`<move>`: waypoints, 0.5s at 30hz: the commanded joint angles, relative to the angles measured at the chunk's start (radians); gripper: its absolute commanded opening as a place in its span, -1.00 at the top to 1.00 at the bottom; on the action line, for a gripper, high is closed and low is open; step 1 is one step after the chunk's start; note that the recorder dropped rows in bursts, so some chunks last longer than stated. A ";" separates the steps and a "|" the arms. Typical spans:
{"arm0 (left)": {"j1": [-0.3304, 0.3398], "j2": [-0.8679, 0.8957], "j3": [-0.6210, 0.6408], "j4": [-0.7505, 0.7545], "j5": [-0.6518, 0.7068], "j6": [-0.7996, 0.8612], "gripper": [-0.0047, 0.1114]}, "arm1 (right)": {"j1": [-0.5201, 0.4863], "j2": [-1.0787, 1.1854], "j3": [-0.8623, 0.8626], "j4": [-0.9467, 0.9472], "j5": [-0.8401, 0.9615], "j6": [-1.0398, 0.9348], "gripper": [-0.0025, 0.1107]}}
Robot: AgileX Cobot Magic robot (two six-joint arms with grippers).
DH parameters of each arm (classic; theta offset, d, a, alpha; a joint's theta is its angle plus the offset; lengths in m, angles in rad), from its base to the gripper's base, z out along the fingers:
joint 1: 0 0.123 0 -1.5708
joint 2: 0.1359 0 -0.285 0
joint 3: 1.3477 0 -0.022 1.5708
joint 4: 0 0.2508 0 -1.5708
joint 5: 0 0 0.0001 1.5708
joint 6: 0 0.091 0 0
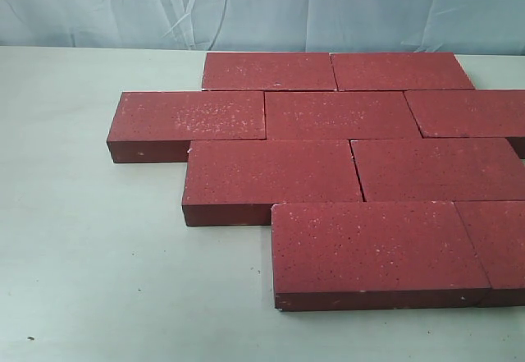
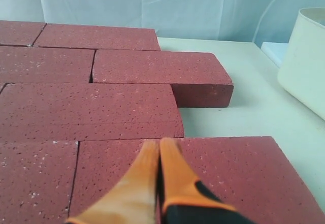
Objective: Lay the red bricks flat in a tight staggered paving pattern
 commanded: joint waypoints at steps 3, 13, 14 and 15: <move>-0.003 -0.009 0.006 0.001 -0.001 -0.001 0.92 | -0.005 -0.005 0.005 -0.001 -0.018 -0.017 0.97; -0.003 -0.009 0.006 0.001 -0.001 -0.001 0.92 | -0.005 -0.005 0.005 0.072 -0.016 -0.040 0.97; -0.003 -0.009 0.006 0.001 -0.001 -0.001 0.92 | -0.005 -0.005 0.010 0.077 -0.016 -0.040 0.97; -0.003 -0.009 0.006 0.001 -0.001 -0.001 0.92 | -0.005 -0.005 0.010 0.082 -0.018 -0.040 0.97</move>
